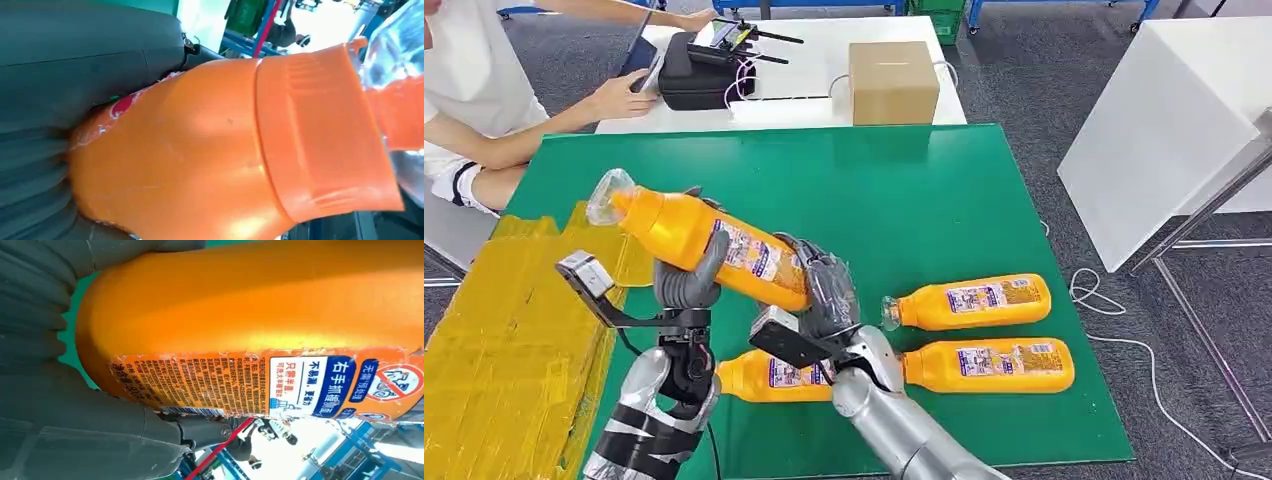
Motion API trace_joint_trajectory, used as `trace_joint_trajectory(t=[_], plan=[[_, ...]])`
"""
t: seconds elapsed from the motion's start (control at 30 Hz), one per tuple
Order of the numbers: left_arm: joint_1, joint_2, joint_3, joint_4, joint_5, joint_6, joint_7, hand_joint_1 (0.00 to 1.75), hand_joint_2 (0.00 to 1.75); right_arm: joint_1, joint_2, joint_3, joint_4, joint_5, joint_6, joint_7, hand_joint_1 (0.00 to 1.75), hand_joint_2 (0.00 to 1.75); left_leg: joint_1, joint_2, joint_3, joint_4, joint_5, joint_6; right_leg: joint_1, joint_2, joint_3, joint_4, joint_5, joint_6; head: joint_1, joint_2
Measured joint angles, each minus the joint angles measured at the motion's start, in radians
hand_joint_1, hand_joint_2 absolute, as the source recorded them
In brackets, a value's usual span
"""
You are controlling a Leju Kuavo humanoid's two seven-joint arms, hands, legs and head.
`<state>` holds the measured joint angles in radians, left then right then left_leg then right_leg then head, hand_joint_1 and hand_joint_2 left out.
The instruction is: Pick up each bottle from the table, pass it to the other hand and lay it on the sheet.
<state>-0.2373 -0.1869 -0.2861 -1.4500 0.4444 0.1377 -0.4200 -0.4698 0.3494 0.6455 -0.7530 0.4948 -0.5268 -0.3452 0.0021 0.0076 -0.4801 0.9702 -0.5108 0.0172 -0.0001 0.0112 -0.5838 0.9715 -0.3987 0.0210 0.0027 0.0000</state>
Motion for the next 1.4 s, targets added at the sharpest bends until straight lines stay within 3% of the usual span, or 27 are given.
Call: trace_joint_trajectory(t=[0.17, 0.2, 0.23, 0.37, 0.4, 0.53, 0.6, 0.7, 0.73, 0.9, 1.0, 1.07, 1.13, 1.23, 1.4], plan=[[0.002, 0.000, 0.001, -0.005, -0.016, 0.018, -0.013, 1.75, 1.75, 0.000, -0.003, 0.004, -0.008, -0.018, 0.000, -0.003, 1.75, 1.75, 0.000, 0.000, 0.000, 0.000, 0.000, 0.000, 0.000, 0.000, 0.000, 0.000, 0.000, 0.000, 0.000, 0.000], [0.003, 0.000, 0.001, -0.008, -0.020, 0.020, -0.016, 1.75, 1.75, 0.002, -0.005, 0.004, -0.015, -0.022, 0.000, -0.003, 1.13, 1.75, 0.000, 0.000, 0.000, 0.000, 0.000, 0.000, 0.000, 0.000, 0.000, 0.000, 0.000, 0.000, 0.000, 0.000], [0.005, 0.000, 0.001, -0.012, -0.022, 0.022, -0.020, 1.75, 1.75, 0.004, -0.007, 0.004, -0.024, -0.026, -0.001, -0.004, 0.02, 1.75, 0.000, 0.000, 0.000, 0.000, 0.000, 0.000, 0.000, 0.000, 0.000, 0.000, 0.000, 0.000, 0.000, 0.000], [0.004, 0.000, 0.005, -0.020, -0.038, 0.036, -0.029, 1.75, 1.75, 0.016, -0.022, 0.004, -0.074, -0.039, -0.003, -0.006, 0.00, 1.75, 0.000, 0.000, 0.000, 0.000, 0.000, 0.000, 0.000, 0.000, 0.000, 0.000, 0.000, 0.000, 0.000, 0.000], [0.002, 0.000, 0.007, -0.020, -0.072, 0.060, -0.045, 1.75, 1.75, 0.025, -0.026, 0.003, -0.092, -0.056, 0.001, -0.007, 0.00, 0.00, 0.000, 0.000, 0.000, 0.000, 0.000, 0.000, 0.000, 0.000, 0.000, 0.000, 0.000, 0.000, 0.001, 0.000], [-0.017, 0.030, 0.013, -0.020, -0.394, 0.270, -0.140, 1.75, 1.75, 0.059, -0.056, -0.011, -0.202, -0.121, 0.049, -0.017, 0.00, 0.00, 0.000, 0.000, 0.000, 0.000, 0.000, 0.000, 0.000, 0.000, -0.001, 0.000, 0.000, 0.000, 0.000, 0.000], [-0.030, 0.058, 0.012, -0.018, -0.689, 0.404, -0.124, 1.75, 1.75, 0.086, -0.081, -0.012, -0.311, -0.119, 0.066, -0.020, 0.00, 0.00, 0.000, 0.000, 0.000, 0.000, 0.000, 0.000, 0.000, 0.000, 0.000, 0.000, 0.000, 0.000, 0.000, 0.000], [-0.038, 0.097, 0.012, -0.006, -0.968, 0.493, -0.048, 1.75, 1.75, 0.120, -0.111, -0.011, -0.453, -0.110, 0.086, -0.010, 0.00, 0.00, 0.000, 0.000, 0.000, 0.000, 0.000, 0.000, 0.000, 0.000, 0.000, 0.000, 0.000, 0.000, 0.000, 0.000], [-0.039, 0.106, 0.013, 0.000, -1.056, 0.515, -0.022, 1.75, 1.75, 0.131, -0.121, -0.012, -0.500, -0.113, 0.096, -0.010, 0.00, 1.75, 0.000, 0.000, 0.000, 0.000, 0.000, 0.000, 0.000, 0.000, -0.001, 0.000, 0.000, 0.000, 0.000, 0.000], [-0.035, 0.112, 0.107, 0.016, -1.651, 0.555, 0.097, 1.75, 1.75, 0.183, -0.163, -0.011, -0.674, -0.127, 0.125, -0.015, 0.00, 1.75, 0.000, 0.000, -0.001, 0.000, 0.000, 0.000, 0.000, 0.000, 0.000, 0.000, 0.000, 0.000, 0.000, 0.000], [-0.036, 0.165, 0.153, 0.033, -1.966, 0.556, 0.360, 1.75, 1.75, 0.206, -0.192, -0.011, -0.748, -0.119, 0.129, -0.020, 0.00, 1.75, 0.000, 0.001, 0.000, 0.000, 0.000, 0.000, 0.000, 0.001, -0.001, 0.000, 0.000, 0.000, 0.001, 0.000], [-0.045, 0.225, 0.126, 0.078, -1.998, 0.556, 0.514, 1.75, 1.75, 0.219, -0.213, -0.010, -0.790, -0.118, 0.133, -0.016, 0.00, 1.75, 0.000, 0.001, 0.001, 0.000, 0.000, 0.000, 0.000, 0.001, -0.001, 0.000, 0.000, 0.000, 0.000, 0.000], [-0.046, 0.258, 0.123, 0.104, -2.008, 0.556, 0.545, 1.75, 1.75, 0.227, -0.228, -0.011, -0.815, -0.119, 0.135, -0.013, 0.00, 1.75, 0.000, 0.000, 0.001, 0.000, 0.000, 0.000, 0.002, 0.001, -0.001, 0.000, 0.000, 0.000, 0.000, 0.000], [-0.089, 0.328, 0.029, 0.211, -2.014, 0.552, 0.721, 1.75, 1.75, 0.240, -0.246, -0.012, -0.850, -0.127, 0.158, -0.012, 0.00, 1.75, 0.000, -0.001, 0.000, 0.000, 0.001, -0.001, 0.002, -0.001, 0.000, 0.000, 0.000, 0.000, 0.001, 0.000], [-0.139, 0.385, -0.037, 0.435, -2.013, 0.550, 0.744, 1.75, 1.75, 0.289, -0.275, -0.050, -0.911, -0.143, 0.166, -0.022, 0.00, 1.75, 0.001, 0.001, 0.000, 0.000, 0.001, -0.002, 0.002, 0.001, -0.001, 0.000, 0.000, 0.000, 0.001, 0.000]])
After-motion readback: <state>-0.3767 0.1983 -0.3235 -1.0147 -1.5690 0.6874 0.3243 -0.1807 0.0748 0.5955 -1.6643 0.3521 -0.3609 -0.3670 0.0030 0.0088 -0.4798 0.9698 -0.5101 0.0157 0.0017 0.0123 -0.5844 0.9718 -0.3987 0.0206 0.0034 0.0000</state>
